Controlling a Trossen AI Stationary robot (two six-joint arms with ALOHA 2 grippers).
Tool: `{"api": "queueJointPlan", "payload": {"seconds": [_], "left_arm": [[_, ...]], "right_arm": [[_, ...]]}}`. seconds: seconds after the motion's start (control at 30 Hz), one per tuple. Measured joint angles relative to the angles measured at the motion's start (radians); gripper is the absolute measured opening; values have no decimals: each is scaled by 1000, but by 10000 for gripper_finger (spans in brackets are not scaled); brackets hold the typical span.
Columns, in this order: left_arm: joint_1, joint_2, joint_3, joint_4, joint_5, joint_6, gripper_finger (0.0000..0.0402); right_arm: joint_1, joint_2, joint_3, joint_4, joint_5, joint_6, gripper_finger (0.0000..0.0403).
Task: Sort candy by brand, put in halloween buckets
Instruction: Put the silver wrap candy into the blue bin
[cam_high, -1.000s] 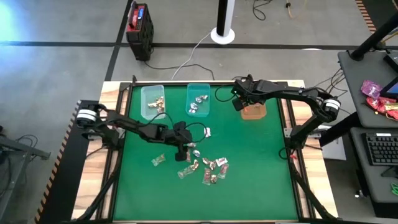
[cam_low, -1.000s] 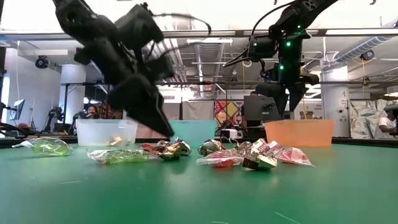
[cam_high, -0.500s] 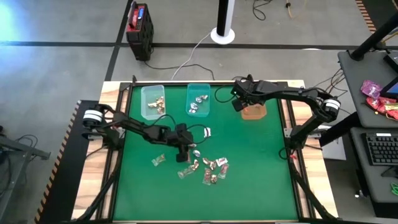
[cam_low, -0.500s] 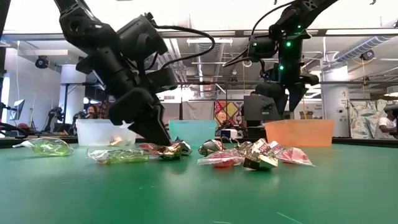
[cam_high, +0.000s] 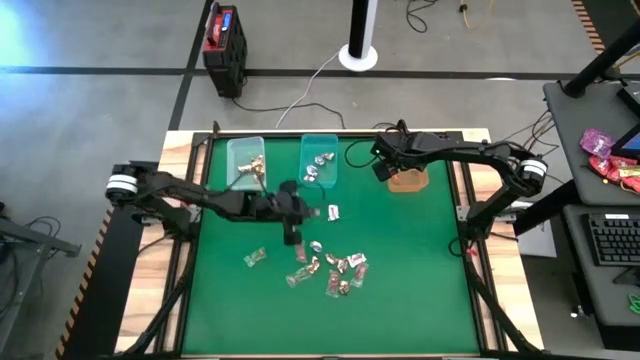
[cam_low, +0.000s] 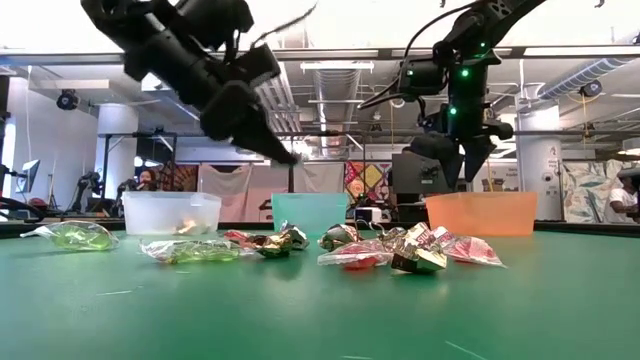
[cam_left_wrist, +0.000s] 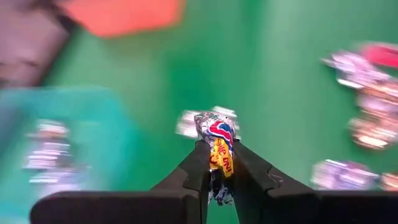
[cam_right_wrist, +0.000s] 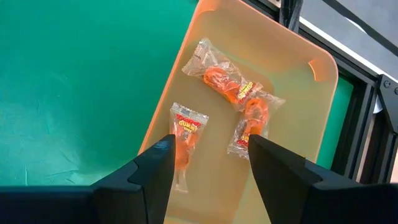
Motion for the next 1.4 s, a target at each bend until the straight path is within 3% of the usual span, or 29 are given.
{"api": "queueJointPlan", "payload": {"seconds": [0.1, 0.23, 0.33, 0.47, 0.7, 0.9, 1.23, 1.4], "left_arm": [[90, -59, 0, 19, -9, 87, 32], [258, -89, 13, 45, 128, 122, 32], [360, -56, 57, 43, 227, 99, 33], [419, 32, 154, -55, 234, 90, 53], [423, 181, 336, -254, 245, 117, 118], [422, 198, 352, -268, 245, 129, 154], [354, -5, 212, -281, 247, 41, 157], [261, -136, 93, -253, 248, 24, 157]], "right_arm": [[0, 0, 0, 21, -1, 0, 196], [3, 0, 0, 35, -7, 0, 196], [10, 0, 0, 45, -7, 0, 196], [19, 0, 0, 48, -10, 2, 196], [37, 0, 0, 48, -11, 2, 196], [55, 0, 0, 47, -10, -4, 196], [124, 0, 0, 50, -11, -26, 196], [188, 0, -1, 100, -97, -109, 196]]}}
